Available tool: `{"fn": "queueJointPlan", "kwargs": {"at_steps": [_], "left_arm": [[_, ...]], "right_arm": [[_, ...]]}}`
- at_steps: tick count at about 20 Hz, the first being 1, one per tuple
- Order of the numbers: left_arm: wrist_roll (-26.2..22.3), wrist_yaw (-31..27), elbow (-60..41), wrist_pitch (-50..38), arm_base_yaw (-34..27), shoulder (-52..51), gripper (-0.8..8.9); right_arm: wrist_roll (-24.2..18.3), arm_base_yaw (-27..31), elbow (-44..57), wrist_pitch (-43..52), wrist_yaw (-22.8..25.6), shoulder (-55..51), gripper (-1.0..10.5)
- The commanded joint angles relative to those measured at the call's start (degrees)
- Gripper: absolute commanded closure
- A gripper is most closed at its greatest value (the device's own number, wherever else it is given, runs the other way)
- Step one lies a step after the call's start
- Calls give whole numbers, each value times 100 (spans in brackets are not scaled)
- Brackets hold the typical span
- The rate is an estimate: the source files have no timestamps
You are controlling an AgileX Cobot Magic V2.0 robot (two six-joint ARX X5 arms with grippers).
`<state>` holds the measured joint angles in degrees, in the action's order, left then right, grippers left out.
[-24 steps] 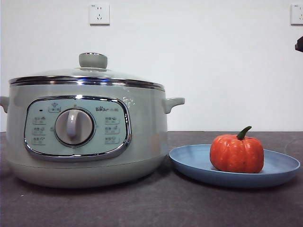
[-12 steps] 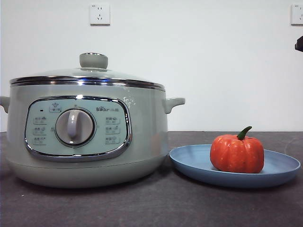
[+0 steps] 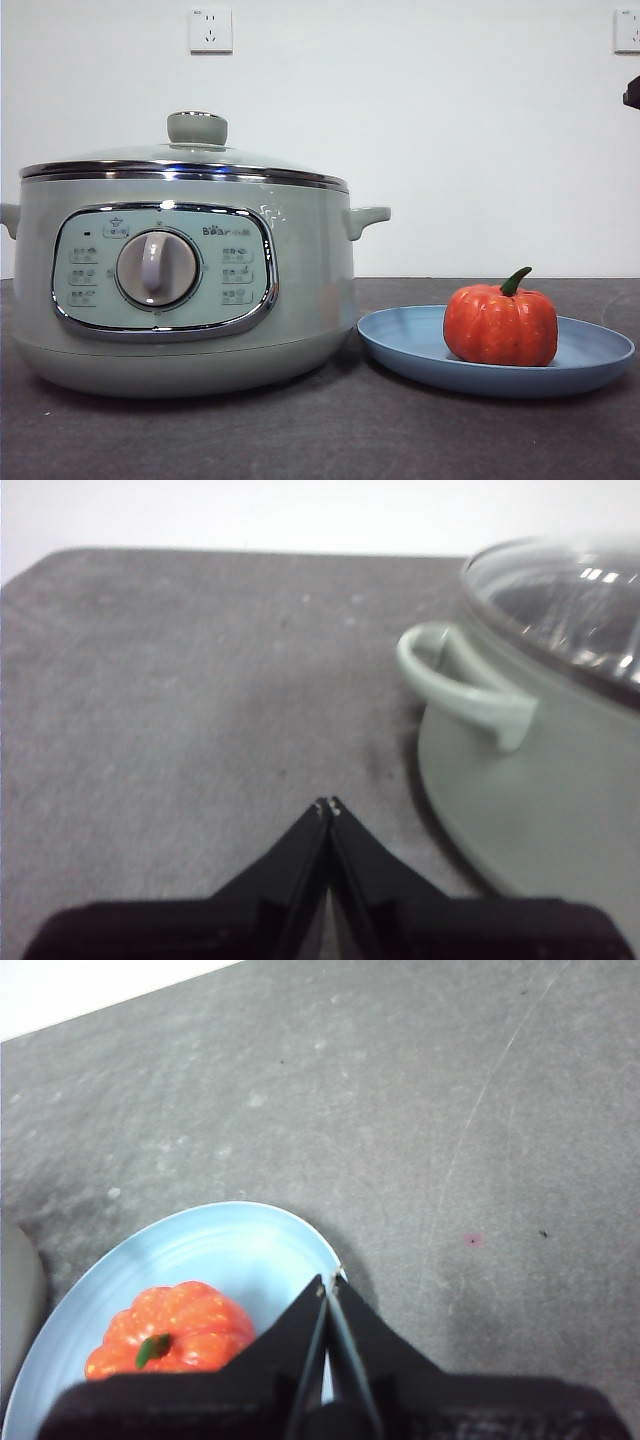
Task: Take the pumpkin out from the steamer,put the pumpkin in the blue plate,close the lid
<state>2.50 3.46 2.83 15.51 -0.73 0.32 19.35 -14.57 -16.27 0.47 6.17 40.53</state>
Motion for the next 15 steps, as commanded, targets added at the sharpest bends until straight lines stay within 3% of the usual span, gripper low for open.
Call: {"fn": "queueJointPlan", "kwargs": {"at_steps": [1,15], "left_arm": [[-116,-48,-142,-142,-50,-20,817],[-125,-37,-140,-151,-50,-20,817]], "right_arm": [[57,-7,46,35,20,-7,963],[57,-7,46,35,22,-7,963]]}}
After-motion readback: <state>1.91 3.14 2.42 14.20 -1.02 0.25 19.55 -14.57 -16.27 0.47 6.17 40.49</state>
